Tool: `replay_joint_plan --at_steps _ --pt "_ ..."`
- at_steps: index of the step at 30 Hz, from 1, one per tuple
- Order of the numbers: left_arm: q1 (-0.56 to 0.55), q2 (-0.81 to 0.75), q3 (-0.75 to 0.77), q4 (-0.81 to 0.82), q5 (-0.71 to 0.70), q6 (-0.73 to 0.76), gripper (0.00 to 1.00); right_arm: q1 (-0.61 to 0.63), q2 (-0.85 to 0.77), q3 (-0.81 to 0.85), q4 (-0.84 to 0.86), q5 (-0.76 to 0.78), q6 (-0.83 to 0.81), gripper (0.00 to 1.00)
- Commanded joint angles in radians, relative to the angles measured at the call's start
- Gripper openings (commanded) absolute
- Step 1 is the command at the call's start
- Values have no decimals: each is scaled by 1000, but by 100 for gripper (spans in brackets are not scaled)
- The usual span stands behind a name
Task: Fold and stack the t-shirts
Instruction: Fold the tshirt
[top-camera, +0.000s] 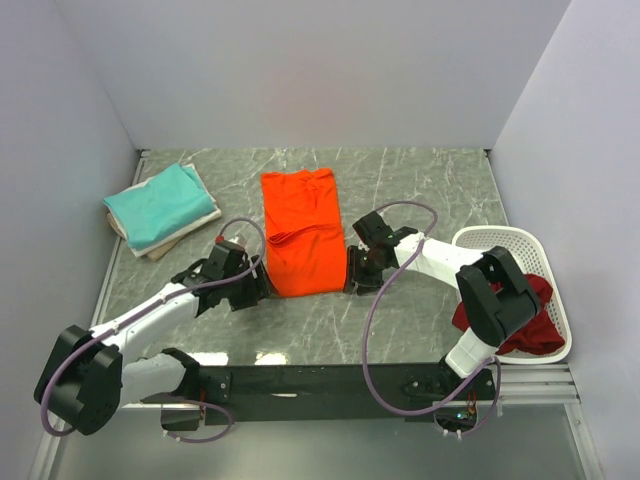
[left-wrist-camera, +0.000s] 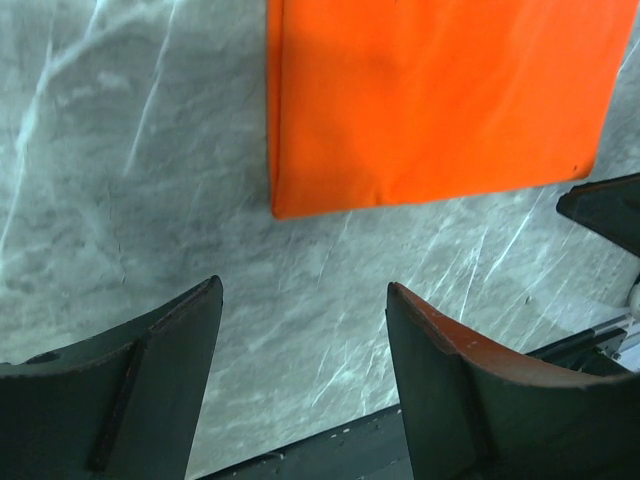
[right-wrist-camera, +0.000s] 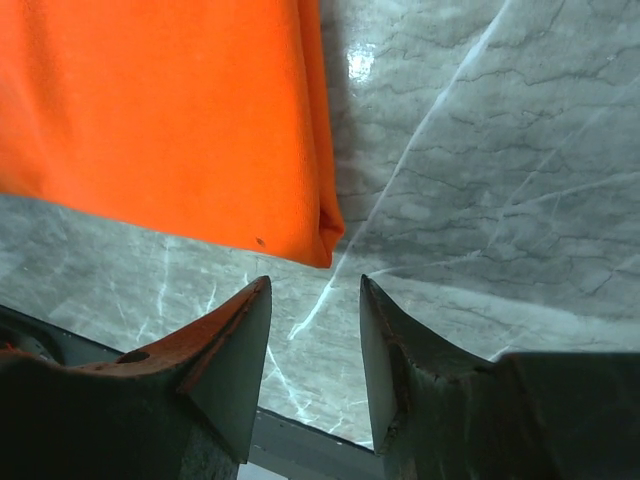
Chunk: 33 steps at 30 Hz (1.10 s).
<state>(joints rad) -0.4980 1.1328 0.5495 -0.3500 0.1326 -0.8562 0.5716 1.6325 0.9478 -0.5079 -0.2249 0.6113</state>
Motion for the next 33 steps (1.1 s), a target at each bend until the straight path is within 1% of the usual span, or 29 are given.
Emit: replay_joint_plan --at_steps 1,7,15,20,28,32,33 --pt "4 -51 -17 2 7 -23 71 -1 -16 28 9 22 -10 47" --pt "4 -71 -48 -4 10 -32 71 1 -39 39 8 19 2 47" --pt "4 -80 -71 -14 1 -37 71 -1 -5 62 26 13 7 45" --pt "4 -91 -92 -9 4 -47 70 -4 18 63 35 35 8 44" --pt "4 -97 -95 -20 -14 -44 70 -7 67 42 68 82 19 37" --pt "4 -84 -99 -7 -16 -47 70 -6 90 37 77 75 18 31" --pt "4 -77 -99 -4 -19 -47 71 -6 98 34 83 73 18 27"
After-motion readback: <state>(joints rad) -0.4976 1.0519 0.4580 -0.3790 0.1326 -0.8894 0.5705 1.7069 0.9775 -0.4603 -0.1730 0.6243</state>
